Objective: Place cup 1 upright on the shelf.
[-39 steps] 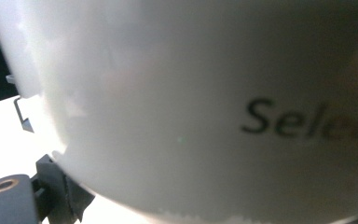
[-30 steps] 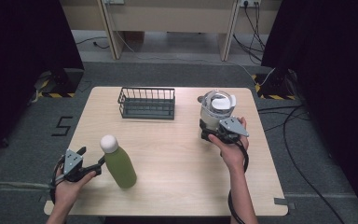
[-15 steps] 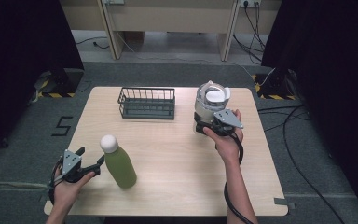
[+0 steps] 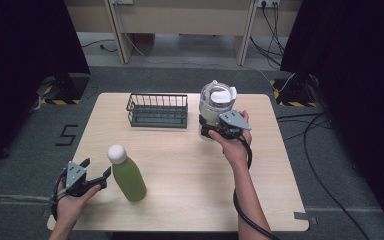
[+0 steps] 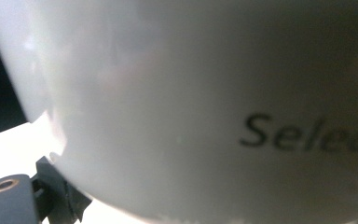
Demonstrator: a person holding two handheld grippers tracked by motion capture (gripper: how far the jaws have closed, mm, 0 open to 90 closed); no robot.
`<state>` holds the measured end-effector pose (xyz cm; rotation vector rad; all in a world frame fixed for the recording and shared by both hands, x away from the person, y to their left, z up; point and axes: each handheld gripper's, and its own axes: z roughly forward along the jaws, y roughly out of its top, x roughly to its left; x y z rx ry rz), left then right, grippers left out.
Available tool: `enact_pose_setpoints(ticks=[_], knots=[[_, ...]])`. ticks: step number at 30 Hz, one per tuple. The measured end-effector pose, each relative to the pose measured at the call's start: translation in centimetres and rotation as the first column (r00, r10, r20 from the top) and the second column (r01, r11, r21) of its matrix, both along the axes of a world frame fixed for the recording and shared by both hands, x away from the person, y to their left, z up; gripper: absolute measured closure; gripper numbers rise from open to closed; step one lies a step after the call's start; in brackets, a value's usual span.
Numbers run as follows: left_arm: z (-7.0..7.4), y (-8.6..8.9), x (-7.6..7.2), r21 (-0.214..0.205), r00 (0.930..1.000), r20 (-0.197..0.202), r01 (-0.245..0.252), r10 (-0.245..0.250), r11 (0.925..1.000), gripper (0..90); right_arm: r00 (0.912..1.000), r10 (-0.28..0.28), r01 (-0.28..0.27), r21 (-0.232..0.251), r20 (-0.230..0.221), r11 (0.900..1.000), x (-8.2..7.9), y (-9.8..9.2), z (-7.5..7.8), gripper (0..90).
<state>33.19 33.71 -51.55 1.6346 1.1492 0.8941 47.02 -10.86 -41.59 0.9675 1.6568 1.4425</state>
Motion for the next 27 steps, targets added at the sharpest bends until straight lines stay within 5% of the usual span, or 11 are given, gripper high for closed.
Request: enact_pose_setpoints(ticks=[27], knots=[[-0.1, 0.3, -0.4, -0.006, 0.9998, -0.010, -0.019, 0.019, 0.9998, 14.5, 0.9984, 0.051, -0.051, 0.001, 0.026, 0.9987, 2.6, 3.9, 2.4, 9.8]])
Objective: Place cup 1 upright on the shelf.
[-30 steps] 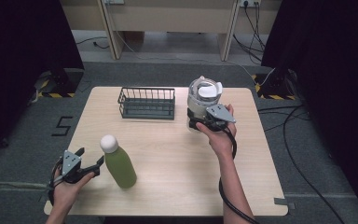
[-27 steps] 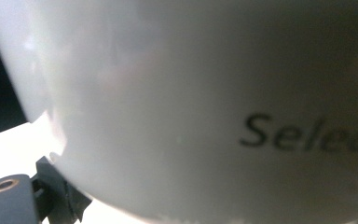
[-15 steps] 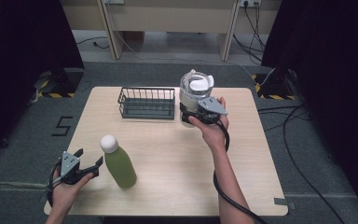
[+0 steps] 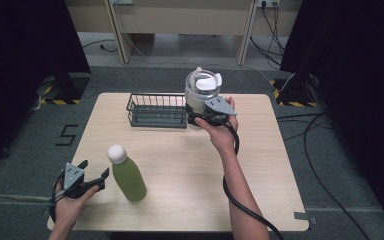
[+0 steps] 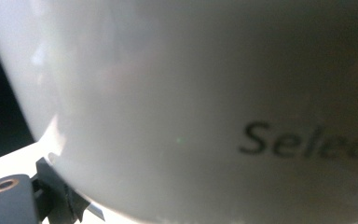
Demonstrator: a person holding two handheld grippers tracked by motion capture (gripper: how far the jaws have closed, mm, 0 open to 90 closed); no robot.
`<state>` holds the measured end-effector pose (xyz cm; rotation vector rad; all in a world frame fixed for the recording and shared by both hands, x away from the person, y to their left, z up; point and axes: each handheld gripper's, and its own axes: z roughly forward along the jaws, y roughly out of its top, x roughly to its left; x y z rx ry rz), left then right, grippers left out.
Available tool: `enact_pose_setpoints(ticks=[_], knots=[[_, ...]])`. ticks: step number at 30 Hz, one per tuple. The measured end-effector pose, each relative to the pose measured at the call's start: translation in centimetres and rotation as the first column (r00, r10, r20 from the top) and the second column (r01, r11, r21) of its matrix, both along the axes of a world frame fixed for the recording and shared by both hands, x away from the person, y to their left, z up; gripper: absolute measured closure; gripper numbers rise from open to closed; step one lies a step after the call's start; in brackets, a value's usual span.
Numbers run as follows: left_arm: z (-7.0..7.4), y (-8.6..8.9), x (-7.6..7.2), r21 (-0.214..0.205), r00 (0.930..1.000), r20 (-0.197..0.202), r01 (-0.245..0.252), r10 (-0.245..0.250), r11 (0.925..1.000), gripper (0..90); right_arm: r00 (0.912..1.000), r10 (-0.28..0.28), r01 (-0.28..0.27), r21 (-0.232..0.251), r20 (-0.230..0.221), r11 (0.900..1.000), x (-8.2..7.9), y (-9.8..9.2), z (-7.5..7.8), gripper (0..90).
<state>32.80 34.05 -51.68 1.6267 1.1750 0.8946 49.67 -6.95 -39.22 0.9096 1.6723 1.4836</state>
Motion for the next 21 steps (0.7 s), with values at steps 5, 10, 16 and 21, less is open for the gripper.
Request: enact_pose_setpoints(ticks=[5, 10, 16, 21], knots=[[0.0, 0.1, -0.1, -0.003, 1.0000, 0.001, -0.006, 0.006, 1.0000, 14.5, 1.0000, 0.004, -0.004, 0.005, 0.000, 1.0000, 0.4, 0.6, 0.2, 9.8], [0.0, 0.3, -0.2, -0.003, 0.9999, 0.000, -0.011, 0.011, 0.9999, 14.5, 0.9999, -0.007, 0.007, 0.017, 0.010, 0.9998, 0.7, 1.0, 0.4, 9.8], [0.0, 0.3, -0.2, -0.004, 0.9999, -0.001, -0.013, 0.013, 0.9999, 14.5, 0.9998, -0.004, 0.004, 0.022, 0.017, 0.9997, 1.1, 1.3, 0.5, 9.8], [-0.1, 0.3, -0.2, -0.006, 0.9999, -0.004, -0.016, 0.016, 0.9999, 14.5, 0.9999, -0.009, 0.009, 0.030, 0.014, 0.9995, 1.4, 1.6, 0.5, 9.8]])
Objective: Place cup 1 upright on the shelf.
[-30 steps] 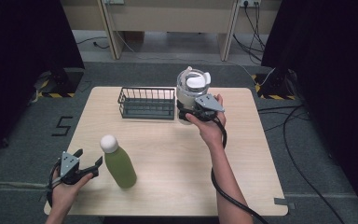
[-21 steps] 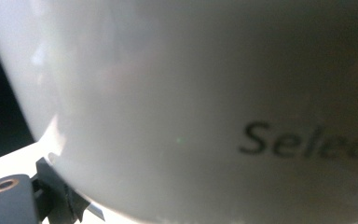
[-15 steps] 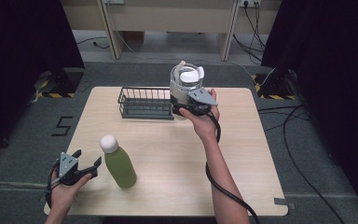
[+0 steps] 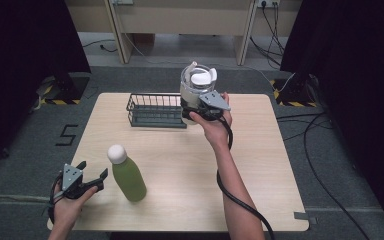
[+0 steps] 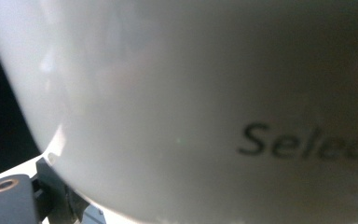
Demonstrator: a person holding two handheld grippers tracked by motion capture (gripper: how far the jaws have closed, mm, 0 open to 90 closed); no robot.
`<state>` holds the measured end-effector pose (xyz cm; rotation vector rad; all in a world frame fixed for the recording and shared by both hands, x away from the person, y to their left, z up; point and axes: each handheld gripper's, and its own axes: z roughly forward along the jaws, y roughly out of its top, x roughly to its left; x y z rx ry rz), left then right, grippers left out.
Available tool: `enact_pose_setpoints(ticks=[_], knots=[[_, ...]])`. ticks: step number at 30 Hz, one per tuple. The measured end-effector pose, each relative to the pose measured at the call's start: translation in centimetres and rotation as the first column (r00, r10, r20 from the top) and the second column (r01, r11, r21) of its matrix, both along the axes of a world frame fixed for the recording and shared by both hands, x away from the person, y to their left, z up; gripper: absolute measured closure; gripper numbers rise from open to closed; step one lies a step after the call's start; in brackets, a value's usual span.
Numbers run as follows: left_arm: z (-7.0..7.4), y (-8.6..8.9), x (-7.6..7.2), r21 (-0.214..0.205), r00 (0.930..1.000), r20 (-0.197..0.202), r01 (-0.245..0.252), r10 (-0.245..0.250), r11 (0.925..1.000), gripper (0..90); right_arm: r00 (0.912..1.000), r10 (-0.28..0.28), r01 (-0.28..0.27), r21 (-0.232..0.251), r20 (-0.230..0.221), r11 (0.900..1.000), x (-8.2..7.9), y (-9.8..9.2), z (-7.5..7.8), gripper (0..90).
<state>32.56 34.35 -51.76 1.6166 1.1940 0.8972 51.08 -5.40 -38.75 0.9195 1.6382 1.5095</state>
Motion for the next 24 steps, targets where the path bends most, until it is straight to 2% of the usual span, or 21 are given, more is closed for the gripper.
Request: enact_pose_setpoints(ticks=[24], knots=[[0.0, 0.1, 0.0, -0.007, 1.0000, 0.001, -0.005, 0.005, 1.0000, 14.6, 0.9999, 0.003, -0.003, 0.001, 0.014, 1.0000, 1.6, 1.8, 1.3, 9.8]])
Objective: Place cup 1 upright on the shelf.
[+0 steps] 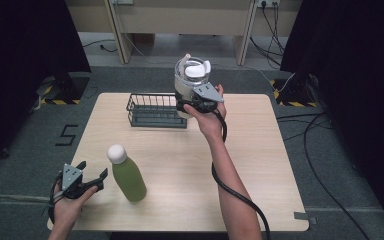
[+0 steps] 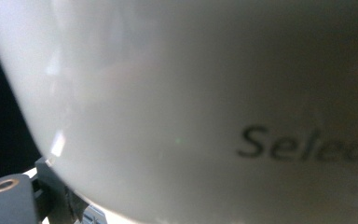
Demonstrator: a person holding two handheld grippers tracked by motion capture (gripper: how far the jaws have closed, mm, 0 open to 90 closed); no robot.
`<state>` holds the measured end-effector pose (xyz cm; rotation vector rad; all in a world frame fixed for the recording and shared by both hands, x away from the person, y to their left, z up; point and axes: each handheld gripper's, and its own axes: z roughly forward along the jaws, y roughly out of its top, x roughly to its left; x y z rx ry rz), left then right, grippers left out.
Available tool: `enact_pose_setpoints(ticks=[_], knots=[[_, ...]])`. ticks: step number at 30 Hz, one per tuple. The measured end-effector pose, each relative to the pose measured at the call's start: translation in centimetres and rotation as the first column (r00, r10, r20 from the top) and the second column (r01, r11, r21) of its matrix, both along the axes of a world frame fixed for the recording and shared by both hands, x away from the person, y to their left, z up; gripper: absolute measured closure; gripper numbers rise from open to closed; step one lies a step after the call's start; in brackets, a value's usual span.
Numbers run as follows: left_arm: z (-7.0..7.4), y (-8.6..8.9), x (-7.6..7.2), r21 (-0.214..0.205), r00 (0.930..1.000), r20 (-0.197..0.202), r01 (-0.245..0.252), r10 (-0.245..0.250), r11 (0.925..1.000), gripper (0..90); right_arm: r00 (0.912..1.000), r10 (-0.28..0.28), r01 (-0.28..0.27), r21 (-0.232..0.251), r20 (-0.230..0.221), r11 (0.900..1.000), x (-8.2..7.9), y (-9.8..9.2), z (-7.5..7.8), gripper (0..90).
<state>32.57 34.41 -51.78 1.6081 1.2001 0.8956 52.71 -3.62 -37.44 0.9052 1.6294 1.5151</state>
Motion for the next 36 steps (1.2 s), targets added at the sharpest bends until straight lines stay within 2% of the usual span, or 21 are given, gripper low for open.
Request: enact_pose_setpoints(ticks=[36], knots=[[-0.1, 0.2, 0.1, -0.006, 1.0000, -0.005, -0.008, 0.008, 1.0000, 14.7, 1.0000, 0.006, -0.006, 0.010, -0.006, 0.9999, 2.7, 2.9, 0.9, 9.8]])
